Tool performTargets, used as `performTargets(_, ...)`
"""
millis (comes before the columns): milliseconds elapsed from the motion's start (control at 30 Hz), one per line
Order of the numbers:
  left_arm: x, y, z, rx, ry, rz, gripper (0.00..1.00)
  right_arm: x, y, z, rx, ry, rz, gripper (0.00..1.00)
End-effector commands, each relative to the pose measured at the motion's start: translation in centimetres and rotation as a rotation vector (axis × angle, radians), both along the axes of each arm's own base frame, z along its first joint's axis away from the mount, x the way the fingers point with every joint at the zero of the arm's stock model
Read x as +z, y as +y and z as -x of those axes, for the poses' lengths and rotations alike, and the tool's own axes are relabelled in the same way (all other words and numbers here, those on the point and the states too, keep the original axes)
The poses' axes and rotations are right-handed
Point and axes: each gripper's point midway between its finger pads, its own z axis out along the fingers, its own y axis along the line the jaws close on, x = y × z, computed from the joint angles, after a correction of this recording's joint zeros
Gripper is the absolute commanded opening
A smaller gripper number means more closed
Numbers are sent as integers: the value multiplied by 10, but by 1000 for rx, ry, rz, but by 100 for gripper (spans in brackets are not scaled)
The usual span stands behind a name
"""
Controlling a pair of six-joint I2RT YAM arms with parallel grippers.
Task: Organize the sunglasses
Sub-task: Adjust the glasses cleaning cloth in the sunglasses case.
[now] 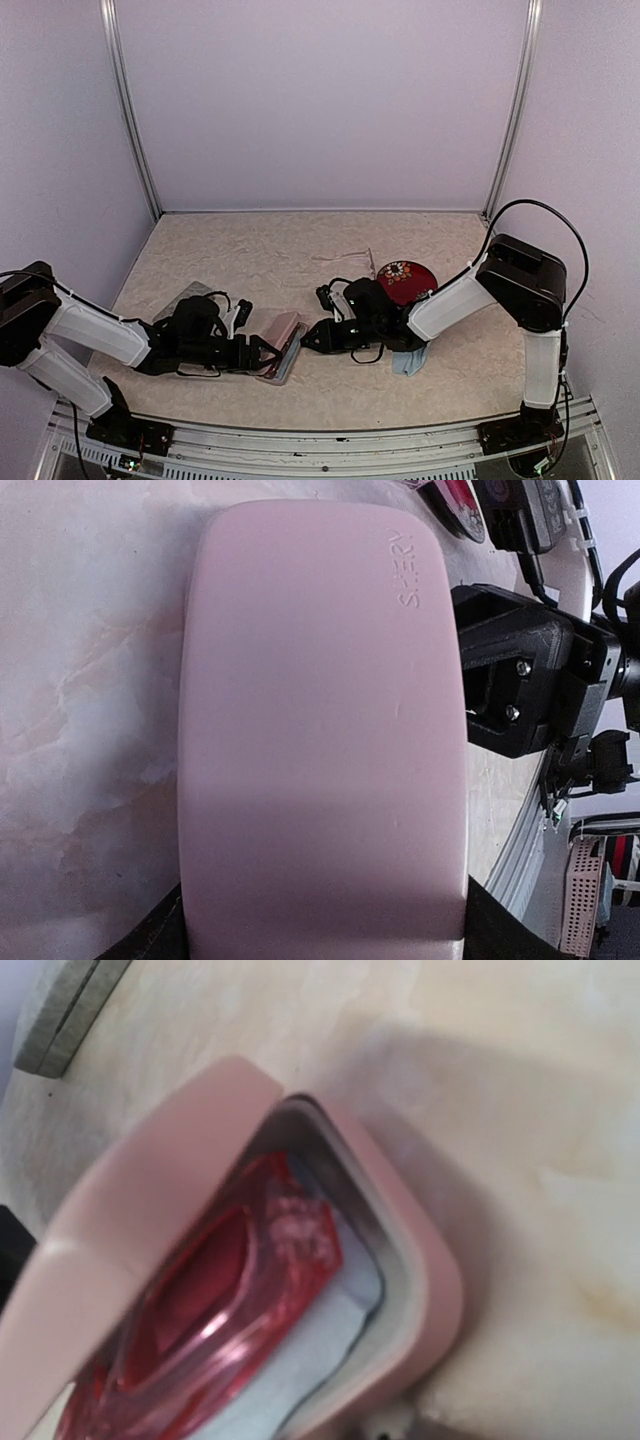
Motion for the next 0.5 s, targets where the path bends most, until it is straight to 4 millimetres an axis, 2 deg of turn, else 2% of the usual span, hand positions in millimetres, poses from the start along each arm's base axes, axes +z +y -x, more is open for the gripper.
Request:
performTargets(0, 46, -22, 4, -84, -51, 216, 40, -61, -23, 23, -1, 97, 195, 26)
performTargets(233, 47, -19, 5, -84, -36, 253, 40, -61, -23, 24, 3, 97, 198, 26)
performTargets(467, 38, -11, -3, -35, -55, 178, 40, -54, -18, 26, 30, 80, 165, 26)
